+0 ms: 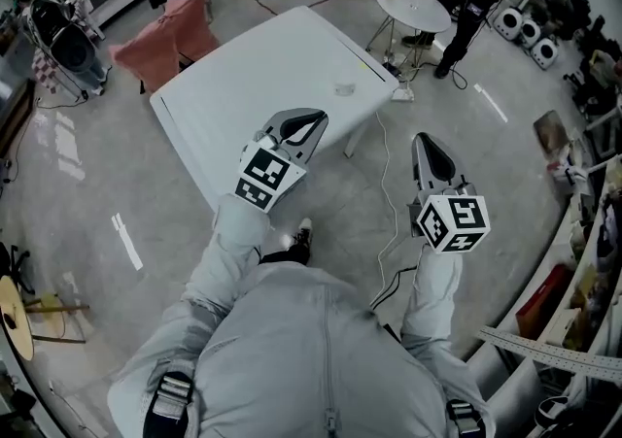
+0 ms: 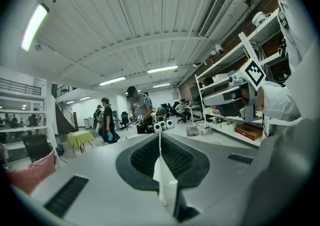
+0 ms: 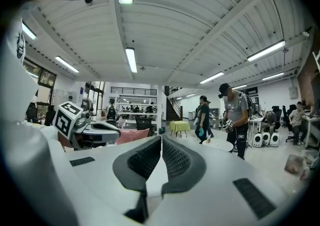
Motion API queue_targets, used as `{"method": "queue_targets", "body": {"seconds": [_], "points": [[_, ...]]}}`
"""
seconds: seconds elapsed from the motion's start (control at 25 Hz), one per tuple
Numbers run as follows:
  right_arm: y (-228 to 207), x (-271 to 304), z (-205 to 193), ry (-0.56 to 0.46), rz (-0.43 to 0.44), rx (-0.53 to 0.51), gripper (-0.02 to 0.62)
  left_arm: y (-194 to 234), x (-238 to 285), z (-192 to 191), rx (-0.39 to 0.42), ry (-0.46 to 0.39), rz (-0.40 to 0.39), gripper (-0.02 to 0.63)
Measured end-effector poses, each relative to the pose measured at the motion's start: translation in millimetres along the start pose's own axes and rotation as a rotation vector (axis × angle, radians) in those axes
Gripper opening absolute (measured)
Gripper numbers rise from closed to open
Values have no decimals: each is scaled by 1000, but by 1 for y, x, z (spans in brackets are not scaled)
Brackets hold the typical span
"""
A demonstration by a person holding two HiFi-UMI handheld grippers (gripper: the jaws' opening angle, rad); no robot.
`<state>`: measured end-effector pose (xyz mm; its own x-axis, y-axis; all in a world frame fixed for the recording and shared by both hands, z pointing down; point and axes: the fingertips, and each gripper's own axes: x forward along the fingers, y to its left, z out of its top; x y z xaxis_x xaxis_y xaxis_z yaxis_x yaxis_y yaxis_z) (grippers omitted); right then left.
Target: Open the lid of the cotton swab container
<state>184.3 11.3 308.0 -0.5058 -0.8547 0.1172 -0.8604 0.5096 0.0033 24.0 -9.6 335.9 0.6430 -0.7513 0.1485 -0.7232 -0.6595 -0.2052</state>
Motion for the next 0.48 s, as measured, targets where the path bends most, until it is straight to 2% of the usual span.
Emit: {"method": "queue_targets", "body": {"seconds": [0.48], "points": [[-34, 101, 2, 47, -57, 5, 38, 89, 79, -24, -23, 15, -67, 26]]}}
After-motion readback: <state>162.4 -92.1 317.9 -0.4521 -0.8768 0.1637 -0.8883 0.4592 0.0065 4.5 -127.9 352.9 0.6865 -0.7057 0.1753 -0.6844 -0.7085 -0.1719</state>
